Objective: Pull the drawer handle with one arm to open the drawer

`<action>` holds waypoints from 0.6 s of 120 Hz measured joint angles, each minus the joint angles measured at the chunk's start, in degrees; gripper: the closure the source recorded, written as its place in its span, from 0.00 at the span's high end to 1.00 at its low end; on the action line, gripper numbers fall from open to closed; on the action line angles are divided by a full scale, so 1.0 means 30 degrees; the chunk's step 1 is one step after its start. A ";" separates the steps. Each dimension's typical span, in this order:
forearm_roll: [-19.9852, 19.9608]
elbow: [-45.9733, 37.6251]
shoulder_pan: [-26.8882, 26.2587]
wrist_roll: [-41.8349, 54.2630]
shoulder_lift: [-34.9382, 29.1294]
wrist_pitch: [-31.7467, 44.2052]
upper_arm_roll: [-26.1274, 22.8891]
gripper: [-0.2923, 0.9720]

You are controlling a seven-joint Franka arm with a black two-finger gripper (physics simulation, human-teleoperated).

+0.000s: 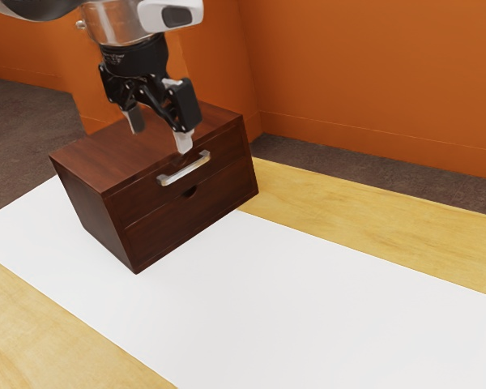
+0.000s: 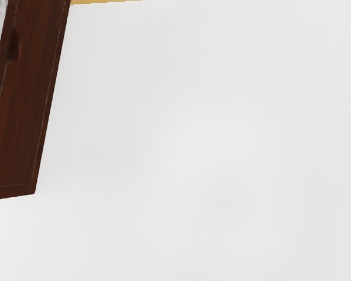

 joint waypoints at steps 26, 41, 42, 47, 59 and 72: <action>-0.0106 0.0047 0.0298 -0.0082 0.0031 0.2329 -0.0650 0.77; -0.0163 0.0010 -0.0478 0.0612 0.0016 0.3376 -0.1984 0.77; -0.0164 0.0007 -0.0513 0.0703 0.0037 0.3429 -0.2009 0.77; -0.0172 -0.0029 -0.0548 0.1212 0.0133 0.3660 -0.2080 0.77; -0.0160 -0.0298 -0.0199 0.1791 0.0336 0.3653 -0.2033 0.77; -0.0108 -0.0459 -0.0074 0.2628 0.0439 0.3061 -0.1580 0.77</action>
